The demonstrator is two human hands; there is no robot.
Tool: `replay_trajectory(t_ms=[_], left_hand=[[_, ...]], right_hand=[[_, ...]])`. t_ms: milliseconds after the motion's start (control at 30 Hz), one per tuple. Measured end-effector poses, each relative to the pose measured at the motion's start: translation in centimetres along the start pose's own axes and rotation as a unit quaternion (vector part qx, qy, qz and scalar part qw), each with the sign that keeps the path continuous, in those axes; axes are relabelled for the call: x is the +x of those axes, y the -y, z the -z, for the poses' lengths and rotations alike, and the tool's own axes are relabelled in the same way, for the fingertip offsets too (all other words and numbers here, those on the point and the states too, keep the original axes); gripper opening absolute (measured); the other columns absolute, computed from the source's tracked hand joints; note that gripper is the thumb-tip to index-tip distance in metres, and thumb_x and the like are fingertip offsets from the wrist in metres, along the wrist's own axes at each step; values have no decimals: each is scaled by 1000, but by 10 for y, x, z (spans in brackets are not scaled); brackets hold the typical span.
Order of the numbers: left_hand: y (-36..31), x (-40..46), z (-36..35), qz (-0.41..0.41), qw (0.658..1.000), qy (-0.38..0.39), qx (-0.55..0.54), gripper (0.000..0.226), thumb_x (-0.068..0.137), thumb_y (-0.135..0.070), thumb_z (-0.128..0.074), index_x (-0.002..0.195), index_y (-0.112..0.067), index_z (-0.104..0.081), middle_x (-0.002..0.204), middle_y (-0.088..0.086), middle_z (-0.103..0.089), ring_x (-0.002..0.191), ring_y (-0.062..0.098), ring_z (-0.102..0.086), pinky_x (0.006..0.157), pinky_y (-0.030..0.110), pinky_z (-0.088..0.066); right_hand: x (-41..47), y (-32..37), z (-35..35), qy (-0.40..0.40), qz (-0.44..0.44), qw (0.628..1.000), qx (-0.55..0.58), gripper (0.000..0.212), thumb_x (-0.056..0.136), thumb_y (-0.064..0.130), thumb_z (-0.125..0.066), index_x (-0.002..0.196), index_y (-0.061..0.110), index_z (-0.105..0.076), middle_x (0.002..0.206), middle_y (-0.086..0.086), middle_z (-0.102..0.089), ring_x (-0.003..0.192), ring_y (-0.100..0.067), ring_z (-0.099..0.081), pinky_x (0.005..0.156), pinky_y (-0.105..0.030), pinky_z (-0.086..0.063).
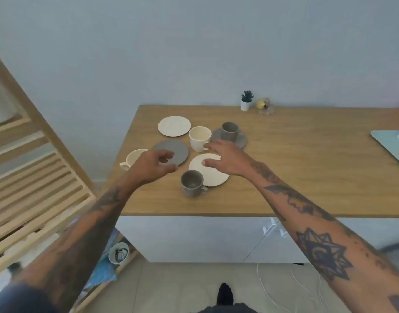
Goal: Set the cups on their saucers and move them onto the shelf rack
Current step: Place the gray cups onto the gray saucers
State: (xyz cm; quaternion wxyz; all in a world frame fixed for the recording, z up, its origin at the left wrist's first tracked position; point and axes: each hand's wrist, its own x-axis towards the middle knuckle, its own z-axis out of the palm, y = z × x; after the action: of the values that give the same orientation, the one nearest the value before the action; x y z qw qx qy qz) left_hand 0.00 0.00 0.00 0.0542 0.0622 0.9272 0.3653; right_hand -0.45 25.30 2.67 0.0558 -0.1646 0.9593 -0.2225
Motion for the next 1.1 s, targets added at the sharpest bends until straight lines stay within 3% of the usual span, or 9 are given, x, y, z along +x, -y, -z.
replay_trajectory(t_ms=[167,333,533,667,833,1000,1100], left_hand=[[24,-9,-39,50,996,45,-56,71,80,-29,-87,144,-16,-58,143,2,-63,123,13,-60,92,26,-51],[30,-11,-62,68,993,64,-77,88,76,-24,-90,153,-18,-47,154,1,-53,132,15,-54,103,32,-52],[38,-5,-77,54,990,70,-106,94,73,-23,-93,154,-21,-45,146,-5,-56,127,11,-57,88,6,-48],[42,1,-86,35,989,49,-132,93,70,-22,-95,151,-18,-49,142,-3,-61,124,8,-61,92,9,-51],[48,5,-89,0,985,34,-167,83,67,-23,-97,142,-20,-59,136,-5,-65,121,8,-64,97,25,-56],[43,13,-83,-37,986,12,-161,77,64,-35,-95,131,-38,-57,129,-16,-64,116,-2,-62,91,16,-55],[40,32,-60,-57,987,-3,-153,78,63,-39,-94,133,-29,-61,127,-12,-66,114,2,-65,88,14,-55]], right_hand=[[3,-35,-45,60,-13,992,114,65,93,40,-74,149,15,-55,153,-6,-57,128,-24,-62,97,-34,-52],[-2,-55,-79,75,-19,974,214,65,90,40,-78,148,19,-56,150,-2,-60,125,-19,-64,91,-24,-49],[-16,-72,-92,42,-4,961,275,53,90,29,-80,139,15,-66,138,-2,-68,115,-15,-67,95,-17,-51],[-19,-74,-101,20,4,960,281,48,90,27,-81,135,14,-70,130,1,-73,114,-9,-68,96,-12,-49],[-30,-71,-107,5,-41,946,321,42,93,30,-78,134,25,-71,124,17,-72,114,3,-67,95,-11,-50],[-25,-61,-104,-25,-66,935,347,39,93,20,-77,131,28,-71,123,17,-75,104,-2,-72,89,-12,-51],[-4,-48,-90,-52,-59,931,355,39,93,19,-77,132,25,-72,124,15,-75,97,-7,-74,86,-12,-52]])
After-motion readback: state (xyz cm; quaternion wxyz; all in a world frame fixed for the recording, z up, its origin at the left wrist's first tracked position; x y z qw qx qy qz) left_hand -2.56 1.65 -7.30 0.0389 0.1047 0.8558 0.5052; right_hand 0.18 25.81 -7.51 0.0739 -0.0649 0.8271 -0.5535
